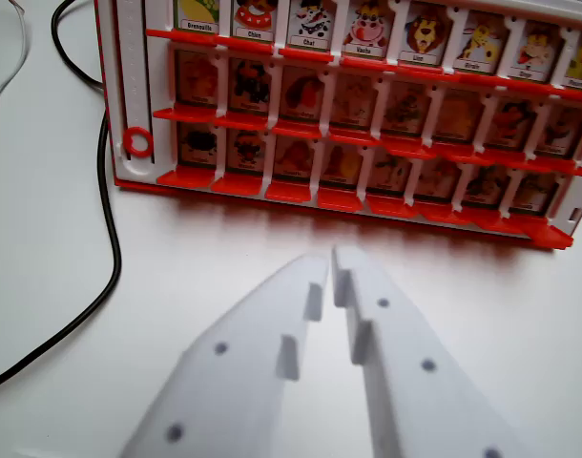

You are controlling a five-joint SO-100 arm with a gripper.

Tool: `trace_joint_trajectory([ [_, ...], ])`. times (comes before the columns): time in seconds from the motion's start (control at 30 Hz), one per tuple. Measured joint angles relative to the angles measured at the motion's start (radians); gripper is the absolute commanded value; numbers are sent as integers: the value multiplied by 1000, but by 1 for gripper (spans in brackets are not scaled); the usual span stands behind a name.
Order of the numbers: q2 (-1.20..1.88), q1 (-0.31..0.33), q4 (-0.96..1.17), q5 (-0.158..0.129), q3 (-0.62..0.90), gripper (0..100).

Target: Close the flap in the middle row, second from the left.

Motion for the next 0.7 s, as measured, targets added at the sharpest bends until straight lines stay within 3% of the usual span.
trace_joint_trajectory([
  [0.43, -463, -89, -310, -5, -9, 0],
  [0.7, -709, -92, -380, 2, -172, 0],
])
